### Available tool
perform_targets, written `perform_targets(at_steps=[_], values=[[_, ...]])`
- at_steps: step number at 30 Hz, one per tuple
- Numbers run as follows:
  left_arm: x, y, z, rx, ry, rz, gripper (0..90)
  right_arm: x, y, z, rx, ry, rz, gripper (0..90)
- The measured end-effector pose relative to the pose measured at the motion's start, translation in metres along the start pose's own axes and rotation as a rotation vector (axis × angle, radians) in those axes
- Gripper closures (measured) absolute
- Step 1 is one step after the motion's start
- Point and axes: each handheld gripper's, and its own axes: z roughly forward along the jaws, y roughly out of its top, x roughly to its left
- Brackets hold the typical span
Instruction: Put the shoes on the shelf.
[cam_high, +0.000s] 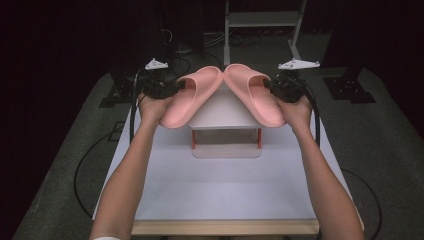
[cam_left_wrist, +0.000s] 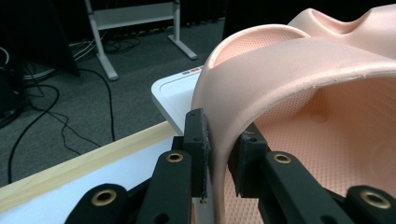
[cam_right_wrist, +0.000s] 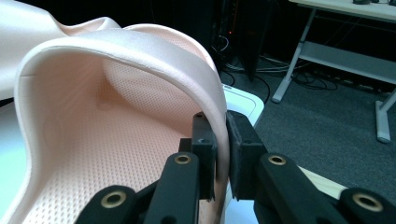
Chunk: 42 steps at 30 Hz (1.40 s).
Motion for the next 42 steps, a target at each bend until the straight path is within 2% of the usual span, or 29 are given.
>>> perform_targets(at_steps=[9, 22, 31, 34, 42], values=[[-0.001, 0.001, 0.014, 0.027, 0.021, -0.013, 77.0, -0.002, -0.001, 0.011, 0.032, -0.02, 0.013, 81.6], [0.001, -0.001, 0.031, 0.036, 0.021, -0.067, 76.6, -0.003, -0.003, 0.021, 0.054, -0.036, 0.039, 80.7], [-0.006, 0.004, 0.04, 0.05, 0.015, -0.058, 74.0, -0.006, -0.005, 0.027, 0.061, -0.033, 0.063, 78.8], [-0.01, 0.005, 0.043, 0.061, 0.011, -0.042, 73.6, -0.006, -0.005, 0.027, 0.062, -0.035, 0.069, 78.0], [-0.014, 0.005, 0.046, 0.056, 0.005, -0.057, 70.9, -0.006, -0.005, 0.028, 0.065, -0.029, 0.077, 76.4]])
